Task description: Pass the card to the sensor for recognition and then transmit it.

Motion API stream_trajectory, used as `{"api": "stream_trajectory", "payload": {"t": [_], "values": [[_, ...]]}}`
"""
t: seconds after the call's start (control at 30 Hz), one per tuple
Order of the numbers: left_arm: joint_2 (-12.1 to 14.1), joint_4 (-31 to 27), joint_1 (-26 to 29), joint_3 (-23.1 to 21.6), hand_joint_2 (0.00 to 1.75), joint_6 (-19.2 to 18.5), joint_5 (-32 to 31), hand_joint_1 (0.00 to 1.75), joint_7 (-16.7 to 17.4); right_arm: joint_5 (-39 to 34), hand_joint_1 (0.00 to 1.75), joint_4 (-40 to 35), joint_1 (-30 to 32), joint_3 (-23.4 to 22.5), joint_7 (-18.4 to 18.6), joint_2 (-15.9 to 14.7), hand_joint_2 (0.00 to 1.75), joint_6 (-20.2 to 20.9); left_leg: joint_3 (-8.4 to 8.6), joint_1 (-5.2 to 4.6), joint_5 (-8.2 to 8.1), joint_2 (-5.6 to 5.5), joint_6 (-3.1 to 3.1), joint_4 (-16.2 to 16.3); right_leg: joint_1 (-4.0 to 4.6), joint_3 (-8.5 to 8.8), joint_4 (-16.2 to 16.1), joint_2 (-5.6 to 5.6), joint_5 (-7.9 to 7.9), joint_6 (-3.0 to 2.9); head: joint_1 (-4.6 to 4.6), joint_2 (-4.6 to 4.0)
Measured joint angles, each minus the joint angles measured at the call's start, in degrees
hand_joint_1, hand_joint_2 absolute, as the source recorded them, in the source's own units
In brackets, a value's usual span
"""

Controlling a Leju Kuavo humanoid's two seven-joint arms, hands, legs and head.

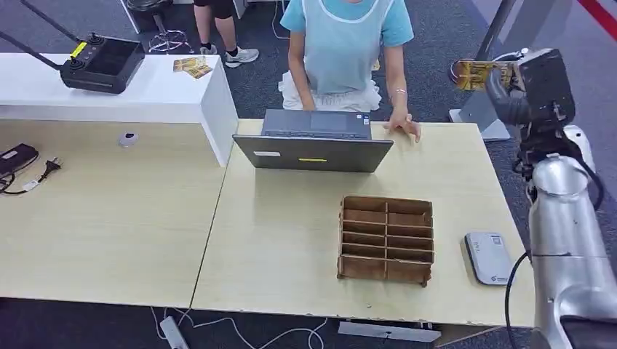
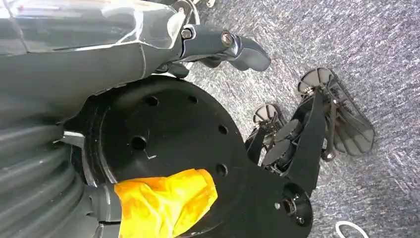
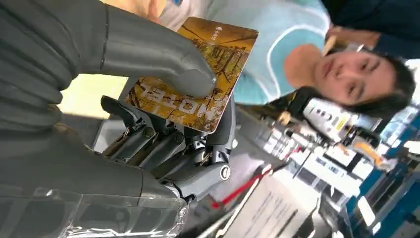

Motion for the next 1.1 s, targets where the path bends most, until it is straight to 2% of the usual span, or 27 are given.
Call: {"api": "stream_trajectory", "payload": {"t": [0.27, 0.63, 0.93, 1.1], "values": [[0.1, 0.0, 0.0, 1.1, 1.75, -0.6, 0.5, 0.00, 0.3, -16.4, 1.75, -1.7, 2.0, -2.5, -1.6, -2.6, 1.75, 10.9, -0.01, 0.00, -0.01, 0.00, 0.01, 0.0, 0.00, -0.01, 0.0, 0.00, 0.00, 0.00, 0.00, 0.00], [0.1, 0.0, 0.0, 1.7, 1.75, -0.6, 1.0, 0.00, 0.1, -23.5, 1.75, -2.7, 4.7, -3.6, -2.0, -5.9, 1.75, 15.0, 0.00, 0.00, -0.01, -0.04, 0.01, 0.0, -0.01, 0.00, 0.0, -0.05, 0.00, 0.00, 0.00, 0.00], [0.0, 0.0, 0.0, 2.6, 1.75, -0.6, 1.5, 0.00, -0.5, -32.4, 1.75, -8.6, 15.0, -7.6, -4.7, -10.8, 1.75, 20.5, -0.08, -0.04, -0.09, -0.15, 0.12, 0.0, -0.04, -0.02, 0.0, -0.12, -0.05, 0.07, -0.02, 0.00], [-0.2, 0.0, 0.0, 3.2, 1.75, -0.7, 1.7, 0.00, -1.1, -36.7, 1.75, -11.1, 19.6, -10.4, -3.1, -13.3, 1.75, 23.0, -0.07, -0.06, -0.10, -0.15, 0.14, 0.0, -0.05, -0.02, 0.0, -0.12, -0.06, 0.07, -0.02, 0.00]]}}
